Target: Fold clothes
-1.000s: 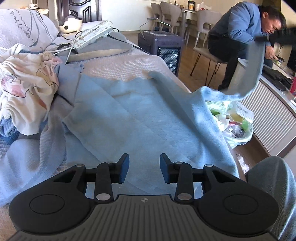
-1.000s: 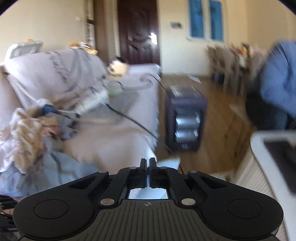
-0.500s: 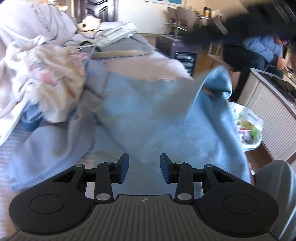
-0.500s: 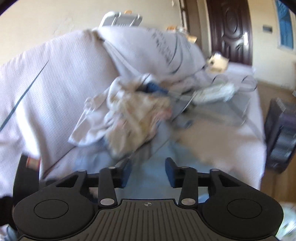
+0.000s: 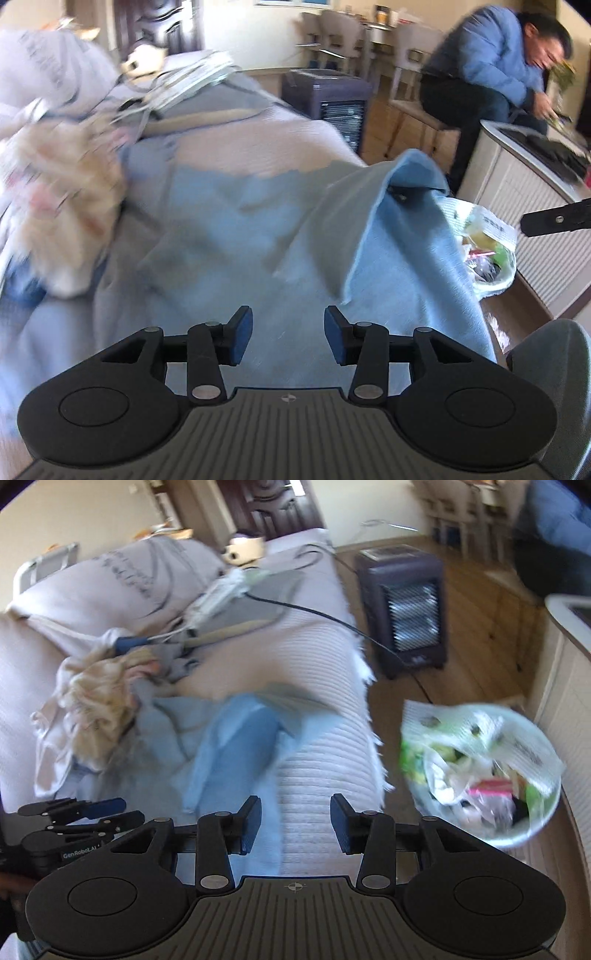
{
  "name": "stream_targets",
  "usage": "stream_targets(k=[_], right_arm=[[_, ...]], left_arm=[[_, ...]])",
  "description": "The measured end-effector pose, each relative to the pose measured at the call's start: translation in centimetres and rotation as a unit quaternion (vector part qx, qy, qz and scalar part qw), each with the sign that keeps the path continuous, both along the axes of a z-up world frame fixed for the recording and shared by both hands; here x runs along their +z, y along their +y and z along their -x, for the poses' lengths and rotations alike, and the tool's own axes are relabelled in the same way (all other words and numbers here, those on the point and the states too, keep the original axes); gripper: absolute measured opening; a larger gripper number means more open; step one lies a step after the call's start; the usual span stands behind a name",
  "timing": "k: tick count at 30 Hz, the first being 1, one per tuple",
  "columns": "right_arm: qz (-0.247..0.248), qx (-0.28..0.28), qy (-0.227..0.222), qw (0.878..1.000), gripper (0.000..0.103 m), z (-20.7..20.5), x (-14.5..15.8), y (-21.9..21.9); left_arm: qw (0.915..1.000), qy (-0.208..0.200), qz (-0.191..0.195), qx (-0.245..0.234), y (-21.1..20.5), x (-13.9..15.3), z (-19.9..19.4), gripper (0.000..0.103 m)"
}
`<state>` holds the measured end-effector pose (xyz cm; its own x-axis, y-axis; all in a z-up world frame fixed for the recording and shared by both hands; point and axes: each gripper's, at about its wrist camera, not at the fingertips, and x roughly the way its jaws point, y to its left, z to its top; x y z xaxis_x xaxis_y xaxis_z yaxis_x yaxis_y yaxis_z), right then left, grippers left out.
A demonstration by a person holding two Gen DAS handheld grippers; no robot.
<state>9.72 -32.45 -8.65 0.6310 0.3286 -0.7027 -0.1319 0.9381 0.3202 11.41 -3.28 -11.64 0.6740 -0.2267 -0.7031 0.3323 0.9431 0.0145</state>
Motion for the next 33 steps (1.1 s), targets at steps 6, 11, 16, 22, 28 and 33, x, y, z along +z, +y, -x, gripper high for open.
stream_targets(k=[6,11,16,22,28,33], right_arm=[[-0.036,-0.028,0.000,0.999,0.042,-3.0,-1.9,1.6],[-0.032,-0.036,0.006,0.999,0.041,-5.9,-3.3,4.2],[0.011,-0.046,0.009,0.999,0.005,-7.1,-4.9,4.8],[0.010,-0.019,0.028,0.999,0.005,-6.3,-6.1,2.8],[0.009,-0.049,0.057,0.997,0.021,-6.8,-8.6,2.9],[0.023,-0.043,0.057,0.997,0.044,-6.2,-6.9,1.6]], left_arm=[[0.9980,-0.026,-0.044,-0.036,-5.0,-1.0,-2.1,0.044],[0.9954,-0.041,-0.079,-0.036,-6.8,-2.3,-3.7,0.020],[0.9945,-0.054,-0.087,-0.023,-5.7,-1.7,-4.4,0.002],[0.9905,-0.075,-0.116,-0.002,-1.8,1.0,-2.2,0.002],[0.9929,-0.024,-0.116,-0.013,-1.6,-3.4,-1.5,0.009],[0.9969,-0.009,-0.078,0.005,-0.1,-2.2,-1.5,0.034]])
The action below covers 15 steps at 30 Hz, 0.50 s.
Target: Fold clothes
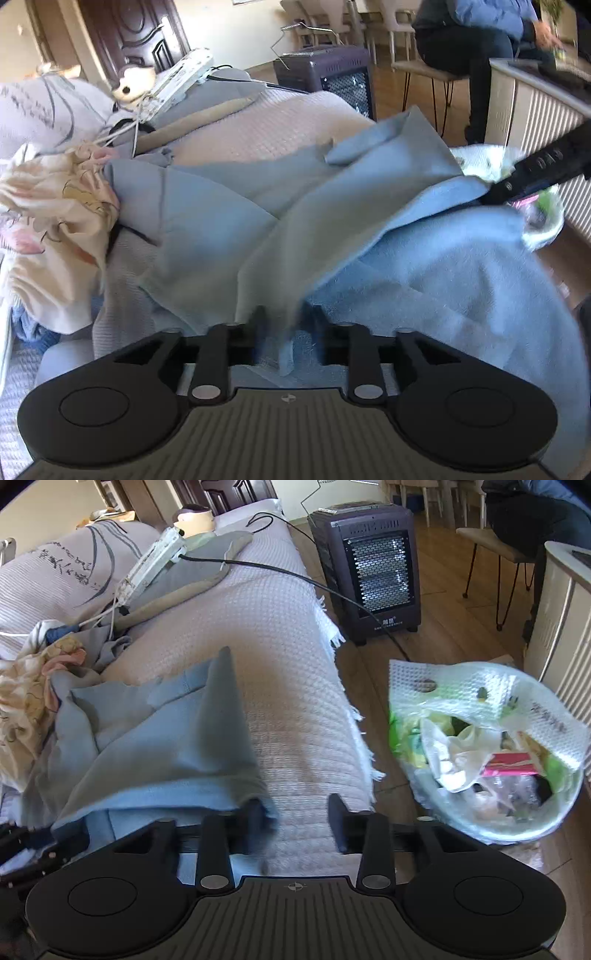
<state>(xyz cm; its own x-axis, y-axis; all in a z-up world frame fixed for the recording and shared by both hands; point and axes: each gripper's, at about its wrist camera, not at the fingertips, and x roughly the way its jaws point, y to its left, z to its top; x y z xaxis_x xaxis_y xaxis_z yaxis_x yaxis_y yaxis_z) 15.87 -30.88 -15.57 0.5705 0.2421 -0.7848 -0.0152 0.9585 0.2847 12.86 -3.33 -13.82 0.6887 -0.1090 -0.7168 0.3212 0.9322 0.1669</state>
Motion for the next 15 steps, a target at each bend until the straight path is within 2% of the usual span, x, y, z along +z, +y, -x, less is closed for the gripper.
stream_targets(k=[3,8,10,12,15], right_arm=[[-0.012,0.008,0.001,1.000,0.045,0.5,1.7,-1.7],[-0.020,0.011,-0.034,0.999,0.045,0.1,5.0,-3.5],[-0.010,0.045,-0.067,0.997,0.045,-0.9,6.3,-2.5],[-0.010,0.084,-0.091,0.992,0.045,-2.4,7.2,-1.0],[0.001,0.180,-0.124,0.976,0.045,-5.2,8.0,2.7]], left_arm=[[0.9988,-0.006,0.047,0.012,2.2,2.7,0.5,0.035],[0.9960,-0.042,0.077,0.015,3.9,6.6,-0.9,0.037],[0.9945,-0.049,0.093,0.009,4.2,7.6,-2.6,0.040],[0.9960,-0.055,0.071,0.008,3.9,7.4,-5.2,0.039],[0.9969,-0.026,0.075,0.007,3.6,6.6,-9.3,0.039]])
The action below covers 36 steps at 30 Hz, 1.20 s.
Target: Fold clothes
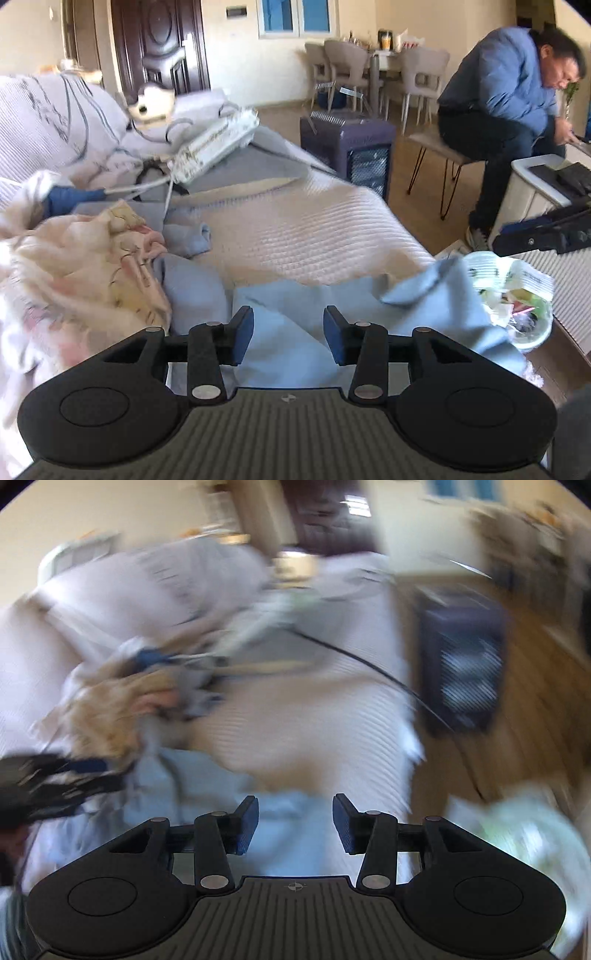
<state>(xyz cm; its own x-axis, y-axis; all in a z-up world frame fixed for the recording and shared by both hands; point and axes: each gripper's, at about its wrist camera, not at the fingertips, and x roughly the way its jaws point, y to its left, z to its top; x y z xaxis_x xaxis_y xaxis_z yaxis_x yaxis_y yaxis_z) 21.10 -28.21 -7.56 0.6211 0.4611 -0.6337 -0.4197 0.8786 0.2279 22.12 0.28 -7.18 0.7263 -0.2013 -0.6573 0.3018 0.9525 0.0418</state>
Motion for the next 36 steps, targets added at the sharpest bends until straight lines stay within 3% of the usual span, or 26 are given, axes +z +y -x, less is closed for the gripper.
stream_targets(k=[2,5,7,12,13,16,18,26,28,30,36], right_arm=[[0.040,0.077,-0.006,0.996,0.045,-1.9,-0.3,2.7],[0.120,0.152,-0.014,0.981,0.045,-4.2,-1.5,5.5],[0.152,0.182,-0.005,0.971,0.045,-5.6,-2.7,6.6],[0.175,0.226,0.050,0.957,0.044,-7.6,-5.6,7.7],[0.170,0.226,0.053,0.958,0.043,-7.6,-5.9,7.7],[0.150,0.216,0.073,0.962,0.023,-8.2,-6.6,7.1],[0.147,0.215,0.067,0.963,0.011,-8.4,-6.5,6.7],[0.112,0.139,-0.002,0.984,0.008,-6.4,-1.6,2.5],[0.091,0.132,-0.014,0.987,0.008,-5.2,0.0,1.6],[0.077,0.128,-0.029,0.988,0.008,-3.5,1.7,1.1],[0.066,0.147,-0.079,0.984,0.008,3.1,5.4,2.6]], left_arm=[[0.9998,0.015,-0.009,-0.009,-0.3,-0.4,-1.9,0.039],[0.9986,0.019,-0.048,-0.012,-0.8,-1.2,-4.2,0.040],[0.9981,0.025,-0.055,-0.013,-0.9,-1.8,-5.3,0.042],[0.9973,0.034,-0.064,-0.011,-1.2,-3.4,-7.1,0.047],[0.9970,0.035,-0.068,-0.012,-1.3,-3.7,-7.5,0.047],[0.9959,0.039,-0.078,-0.023,-1.4,-4.6,-8.4,0.041],[0.9959,0.044,-0.076,-0.022,-1.2,-4.9,-8.7,0.002],[0.9998,-0.018,0.006,-0.006,1.4,0.3,-5.8,0.000],[0.9996,-0.020,0.016,-0.006,2.0,1.4,-4.7,0.000],[0.9997,-0.023,0.001,-0.010,2.2,1.7,-3.7,0.000],[0.9996,0.017,0.022,-0.008,3.4,0.7,-0.5,0.007]])
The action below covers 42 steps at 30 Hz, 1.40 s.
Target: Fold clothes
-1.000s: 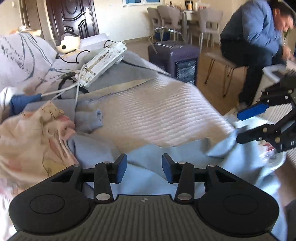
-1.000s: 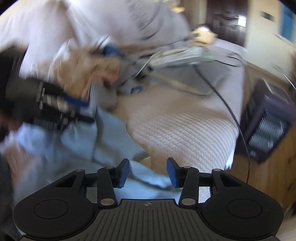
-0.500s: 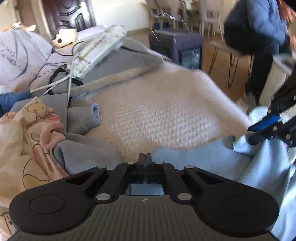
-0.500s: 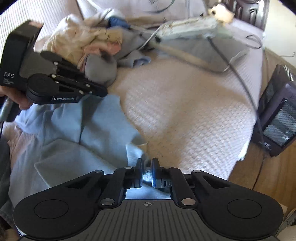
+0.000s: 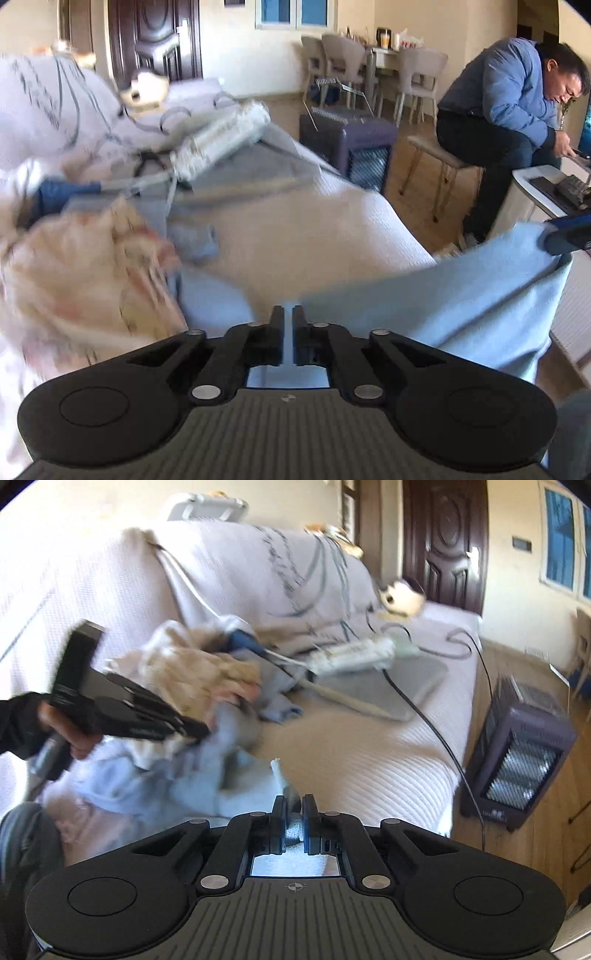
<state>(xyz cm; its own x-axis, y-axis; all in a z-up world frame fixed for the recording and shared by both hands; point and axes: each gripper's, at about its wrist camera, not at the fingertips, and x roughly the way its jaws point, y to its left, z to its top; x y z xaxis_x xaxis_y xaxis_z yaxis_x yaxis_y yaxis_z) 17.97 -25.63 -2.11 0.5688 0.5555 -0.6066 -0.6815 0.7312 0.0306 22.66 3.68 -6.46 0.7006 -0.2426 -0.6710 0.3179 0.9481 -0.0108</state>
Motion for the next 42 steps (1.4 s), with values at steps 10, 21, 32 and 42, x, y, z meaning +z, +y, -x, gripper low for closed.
stream_targets(k=[10,21,32,42], right_arm=[[0.022,0.045,-0.001,0.999,0.008,7.9,0.5,2.7],[0.062,0.087,0.069,0.992,0.007,16.1,-3.6,4.3],[0.132,0.061,0.148,0.978,0.007,15.9,-10.9,6.1],[0.134,0.022,0.176,0.975,0.012,15.8,-13.0,6.1]], left_arm=[[0.9998,0.021,-0.004,0.005,1.0,-2.4,8.1,0.017],[0.9956,0.076,0.041,0.035,2.6,-5.7,14.8,0.020],[0.9927,0.074,0.061,0.073,3.4,-5.3,16.4,0.024],[0.9911,0.078,0.065,0.086,3.5,-5.4,16.9,0.027]])
